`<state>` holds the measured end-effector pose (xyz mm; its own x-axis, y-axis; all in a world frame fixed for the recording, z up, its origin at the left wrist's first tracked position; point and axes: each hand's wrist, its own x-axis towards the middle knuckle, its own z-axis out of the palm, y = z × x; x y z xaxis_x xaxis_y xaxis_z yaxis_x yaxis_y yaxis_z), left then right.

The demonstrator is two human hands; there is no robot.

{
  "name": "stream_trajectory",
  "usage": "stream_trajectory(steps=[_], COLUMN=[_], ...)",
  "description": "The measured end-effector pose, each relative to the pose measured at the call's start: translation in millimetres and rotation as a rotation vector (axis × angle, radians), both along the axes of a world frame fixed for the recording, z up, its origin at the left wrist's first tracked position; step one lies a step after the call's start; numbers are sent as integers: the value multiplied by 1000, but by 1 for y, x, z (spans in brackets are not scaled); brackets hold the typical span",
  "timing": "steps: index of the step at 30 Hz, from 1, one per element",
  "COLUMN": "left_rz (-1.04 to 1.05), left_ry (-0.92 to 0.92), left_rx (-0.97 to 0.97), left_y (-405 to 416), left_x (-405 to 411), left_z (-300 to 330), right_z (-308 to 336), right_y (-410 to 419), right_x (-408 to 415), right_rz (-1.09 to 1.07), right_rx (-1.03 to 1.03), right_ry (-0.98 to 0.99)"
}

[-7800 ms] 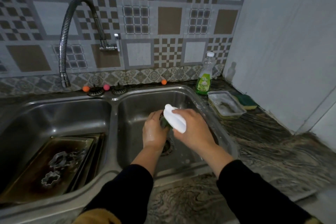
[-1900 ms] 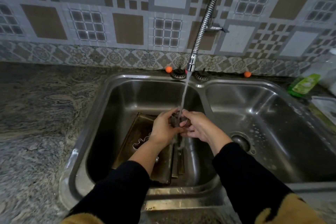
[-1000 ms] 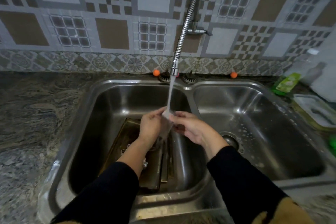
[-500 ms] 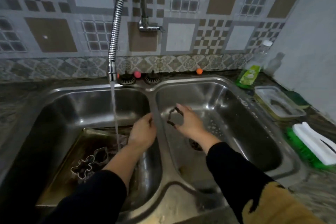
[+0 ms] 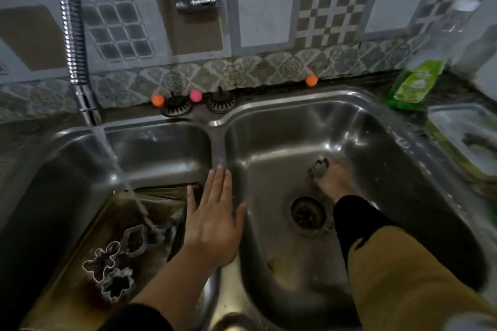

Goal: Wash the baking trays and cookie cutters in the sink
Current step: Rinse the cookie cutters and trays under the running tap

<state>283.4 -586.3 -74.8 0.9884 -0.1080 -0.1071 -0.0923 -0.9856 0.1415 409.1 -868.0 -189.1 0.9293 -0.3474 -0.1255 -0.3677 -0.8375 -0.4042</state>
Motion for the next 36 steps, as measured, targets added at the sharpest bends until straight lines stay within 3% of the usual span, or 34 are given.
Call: stream_trajectory(steps=[10, 15, 19, 24, 27, 29, 32, 36], left_rz=[-3, -19, -82, -144, -83, -74, 18, 107], left_ry=[15, 14, 29, -51, 119, 243, 271, 365], left_rx=[-46, -63, -113, -184, -97, -25, -7, -13], left_y=[1, 2, 7, 52, 95, 124, 162, 194], left_x=[3, 5, 4, -15, -37, -50, -64, -74], left_z=[2, 1, 6, 10, 7, 3, -6, -6], right_z=[4, 53, 105, 157, 157, 142, 115, 91], right_y=[11, 38, 88, 173, 222, 251, 288, 329], right_x=[0, -34, -69, -115, -139, -150, -160, -161], right_rz=[-21, 67, 210, 451, 632, 741, 886, 913], right_rx=[-60, 140, 145, 73, -44, -20, 8, -21], right_ry=[47, 23, -3, -171, -206, -120, 53, 194])
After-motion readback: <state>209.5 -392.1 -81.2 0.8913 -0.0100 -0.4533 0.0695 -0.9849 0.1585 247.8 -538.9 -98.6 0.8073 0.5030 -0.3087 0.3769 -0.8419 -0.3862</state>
